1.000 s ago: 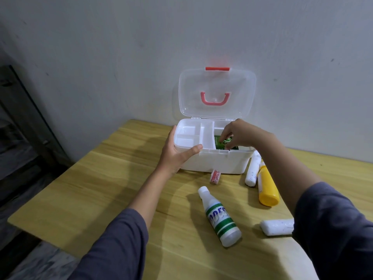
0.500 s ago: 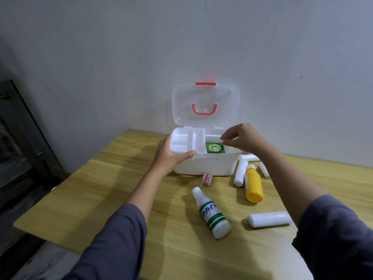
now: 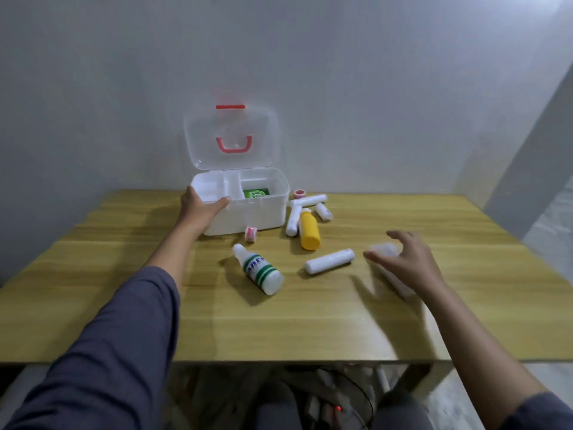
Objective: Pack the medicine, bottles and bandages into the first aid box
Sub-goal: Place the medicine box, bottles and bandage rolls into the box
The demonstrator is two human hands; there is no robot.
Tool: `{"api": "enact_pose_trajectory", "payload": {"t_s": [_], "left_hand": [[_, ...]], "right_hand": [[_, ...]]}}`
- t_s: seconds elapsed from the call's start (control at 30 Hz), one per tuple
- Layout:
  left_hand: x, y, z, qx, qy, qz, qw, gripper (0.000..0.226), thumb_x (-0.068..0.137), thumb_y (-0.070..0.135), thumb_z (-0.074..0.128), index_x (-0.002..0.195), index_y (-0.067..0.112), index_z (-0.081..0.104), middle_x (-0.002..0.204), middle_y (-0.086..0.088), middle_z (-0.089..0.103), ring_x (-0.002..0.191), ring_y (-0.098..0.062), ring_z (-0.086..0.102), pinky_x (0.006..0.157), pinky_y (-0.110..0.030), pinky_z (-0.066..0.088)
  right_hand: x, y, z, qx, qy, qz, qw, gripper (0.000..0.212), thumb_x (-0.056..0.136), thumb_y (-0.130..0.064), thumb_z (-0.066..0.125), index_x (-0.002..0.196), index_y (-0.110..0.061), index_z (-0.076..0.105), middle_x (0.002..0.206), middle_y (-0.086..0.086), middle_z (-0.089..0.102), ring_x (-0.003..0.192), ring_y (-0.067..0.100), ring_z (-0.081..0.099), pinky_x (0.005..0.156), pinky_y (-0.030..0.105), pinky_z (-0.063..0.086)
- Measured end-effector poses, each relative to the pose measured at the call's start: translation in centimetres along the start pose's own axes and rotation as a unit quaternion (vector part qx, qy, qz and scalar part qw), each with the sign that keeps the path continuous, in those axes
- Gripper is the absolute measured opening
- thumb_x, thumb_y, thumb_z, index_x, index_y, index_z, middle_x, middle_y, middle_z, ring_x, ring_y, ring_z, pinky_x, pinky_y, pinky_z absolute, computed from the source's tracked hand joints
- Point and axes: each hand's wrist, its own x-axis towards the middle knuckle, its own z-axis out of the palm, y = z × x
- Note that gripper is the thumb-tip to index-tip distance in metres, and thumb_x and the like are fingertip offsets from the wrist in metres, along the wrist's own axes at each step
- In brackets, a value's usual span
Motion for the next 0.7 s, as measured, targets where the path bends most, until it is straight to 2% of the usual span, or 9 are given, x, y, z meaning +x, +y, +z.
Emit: {"api": "enact_pose_trajectory", "payload": {"t_s": [0.07, 0.13, 0.23, 0.3, 0.43, 0.5, 0.6, 0.7], "left_hand": [[0.5, 0.4, -1.4, 0.003, 0.014, -0.008, 1.000, 0.098, 0.084, 0.044, 0.079, 0.157, 0.006, 0.026, 0.160, -0.018, 0.034, 0.146, -0.035, 0.038, 0.116, -0.043, 0.038], [0.6, 0.6, -2.6, 0.008, 0.021, -0.019, 1.000, 0.101, 0.086, 0.044, 0.076, 0.159, 0.005, 0.020, 0.163, -0.017, 0.028, 0.149, -0.035, 0.032, 0.118, -0.044, 0.035], [-0.5, 1.7, -3.4, 0.008, 0.017, -0.008, 1.000, 0.099, 0.086, 0.044, 0.076, 0.159, 0.006, 0.021, 0.163, -0.017, 0.028, 0.148, -0.035, 0.034, 0.116, -0.045, 0.037], [-2.0, 2.9, -3.1, -0.003, 0.003, 0.008, 1.000, 0.097, 0.087, 0.044, 0.076, 0.158, 0.007, 0.023, 0.162, -0.016, 0.030, 0.147, -0.035, 0.035, 0.115, -0.045, 0.038], [-6.8, 4.4, 0.0, -0.027, -0.049, 0.046, 0.997, 0.090, 0.087, 0.039, 0.076, 0.156, 0.008, 0.028, 0.158, -0.016, 0.035, 0.144, -0.035, 0.038, 0.111, -0.043, 0.039], [-9.8, 4.4, 2.1, -0.035, -0.074, 0.061, 0.995, 0.090, 0.087, 0.037, 0.077, 0.156, 0.007, 0.029, 0.157, -0.016, 0.036, 0.144, -0.034, 0.038, 0.111, -0.042, 0.039], [-14.2, 4.9, 4.8, -0.041, -0.114, 0.099, 0.988, 0.088, 0.086, 0.034, 0.079, 0.155, 0.008, 0.031, 0.157, -0.015, 0.036, 0.145, -0.032, 0.037, 0.112, -0.040, 0.038], [-17.7, 5.2, 6.7, -0.040, -0.183, 0.112, 0.976, 0.092, 0.078, 0.040, 0.084, 0.152, 0.011, 0.037, 0.153, -0.013, 0.042, 0.141, -0.031, 0.043, 0.110, -0.040, 0.041]], "right_hand": [[-0.5, -0.4, 0.0, -0.046, -0.027, 0.025, 0.998, 0.078, 0.065, -0.050, 0.076, 0.126, -0.011, 0.049, 0.132, 0.012, 0.048, 0.124, 0.030, 0.043, 0.097, 0.043, 0.040], [-1.2, -0.7, 0.2, -0.073, -0.027, 0.032, 0.996, 0.070, 0.065, -0.050, 0.075, 0.118, -0.010, 0.051, 0.121, 0.014, 0.052, 0.115, 0.033, 0.047, 0.089, 0.042, 0.043], [-2.3, -1.1, -0.6, -0.023, 0.025, 0.047, 0.998, 0.049, 0.067, -0.036, 0.074, 0.099, -0.004, 0.057, 0.104, 0.017, 0.060, 0.098, 0.034, 0.053, 0.072, 0.036, 0.040], [-3.3, -1.0, -2.2, 0.001, 0.061, 0.044, 0.997, 0.039, 0.066, -0.030, 0.073, 0.090, -0.002, 0.059, 0.097, 0.018, 0.062, 0.089, 0.033, 0.053, 0.065, 0.033, 0.035], [-6.9, -0.3, -6.1, 0.031, 0.135, 0.041, 0.989, 0.039, 0.066, -0.029, 0.073, 0.088, 0.000, 0.058, 0.092, 0.019, 0.062, 0.086, 0.035, 0.055, 0.062, 0.036, 0.036], [-8.8, -0.1, -7.5, 0.037, 0.138, 0.026, 0.989, 0.041, 0.066, -0.027, 0.075, 0.095, -0.002, 0.060, 0.099, 0.018, 0.064, 0.091, 0.034, 0.056, 0.065, 0.033, 0.036], [-11.5, 0.0, -9.3, 0.043, 0.122, 0.015, 0.991, 0.060, 0.070, -0.023, 0.077, 0.125, -0.010, 0.055, 0.125, 0.012, 0.060, 0.115, 0.028, 0.054, 0.083, 0.028, 0.037], [-13.4, 0.2, -10.6, 0.024, 0.082, 0.003, 0.996, 0.069, 0.071, -0.028, 0.077, 0.132, -0.015, 0.049, 0.136, 0.008, 0.053, 0.125, 0.025, 0.048, 0.096, 0.032, 0.038]]}}
